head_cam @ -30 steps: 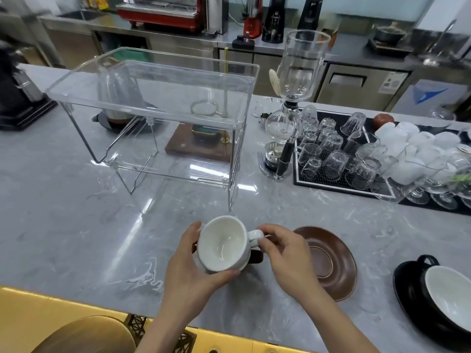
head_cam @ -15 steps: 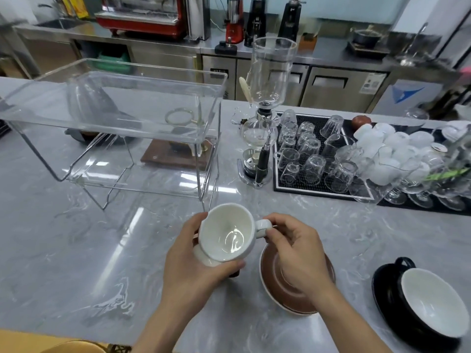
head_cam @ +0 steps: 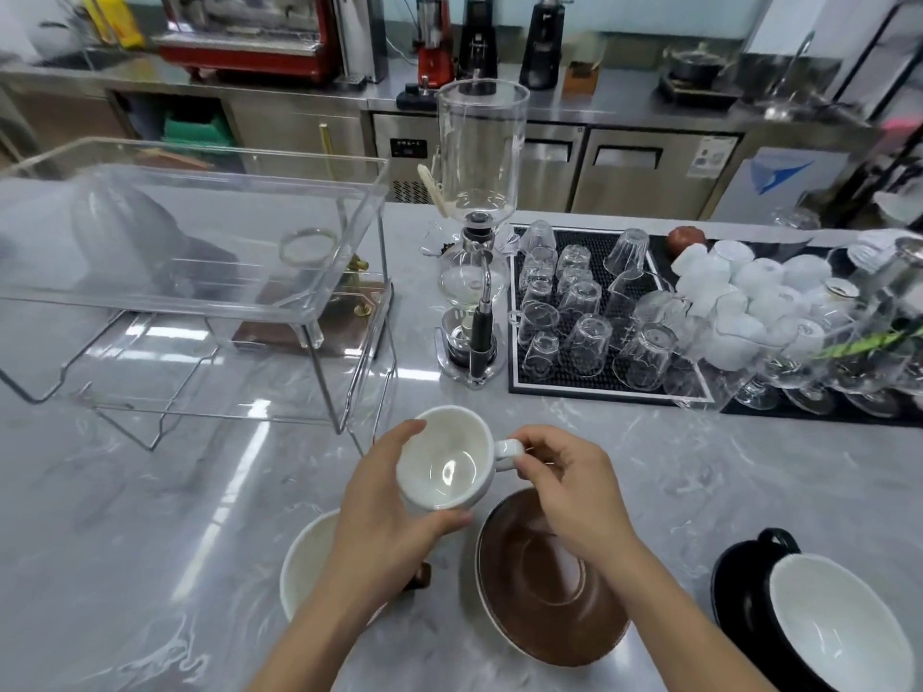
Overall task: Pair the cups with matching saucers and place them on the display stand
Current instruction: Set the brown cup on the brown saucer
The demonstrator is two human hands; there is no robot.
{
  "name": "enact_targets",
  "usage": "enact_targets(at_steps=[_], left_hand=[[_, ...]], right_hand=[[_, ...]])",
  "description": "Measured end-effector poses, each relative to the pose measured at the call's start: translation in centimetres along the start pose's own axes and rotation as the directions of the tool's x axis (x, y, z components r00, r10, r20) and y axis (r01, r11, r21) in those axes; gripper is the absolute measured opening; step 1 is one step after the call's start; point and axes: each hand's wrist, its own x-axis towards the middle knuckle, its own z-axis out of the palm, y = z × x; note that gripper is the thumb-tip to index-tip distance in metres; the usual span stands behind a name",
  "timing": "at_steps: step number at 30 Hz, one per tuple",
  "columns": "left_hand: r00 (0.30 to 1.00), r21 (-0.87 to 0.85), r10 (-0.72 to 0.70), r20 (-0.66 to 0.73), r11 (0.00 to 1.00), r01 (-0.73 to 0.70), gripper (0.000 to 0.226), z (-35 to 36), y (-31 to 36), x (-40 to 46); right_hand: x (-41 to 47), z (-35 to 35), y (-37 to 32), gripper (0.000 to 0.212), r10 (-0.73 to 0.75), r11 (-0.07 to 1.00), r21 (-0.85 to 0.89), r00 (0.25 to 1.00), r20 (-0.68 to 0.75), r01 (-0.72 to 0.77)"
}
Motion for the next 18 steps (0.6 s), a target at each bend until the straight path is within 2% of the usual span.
enact_targets(at_steps=[8,18], left_hand=[[0.997,0.05,-0.062,0.04,0.997,0.06,0.097,1.4,-0.2,1.9],[0.994,0.15,-0.093,0.052,0.985,0.085,0.097,2.8,-1.2,3.1]], right_hand=[[1.9,0.1,2.0,0.016,0.068,0.996,-0.06,0.997,0.047,-0.065],[3.3,0.4,3.8,0.016,0.123,0.991,-0.068,0.988,0.096,-0.117]])
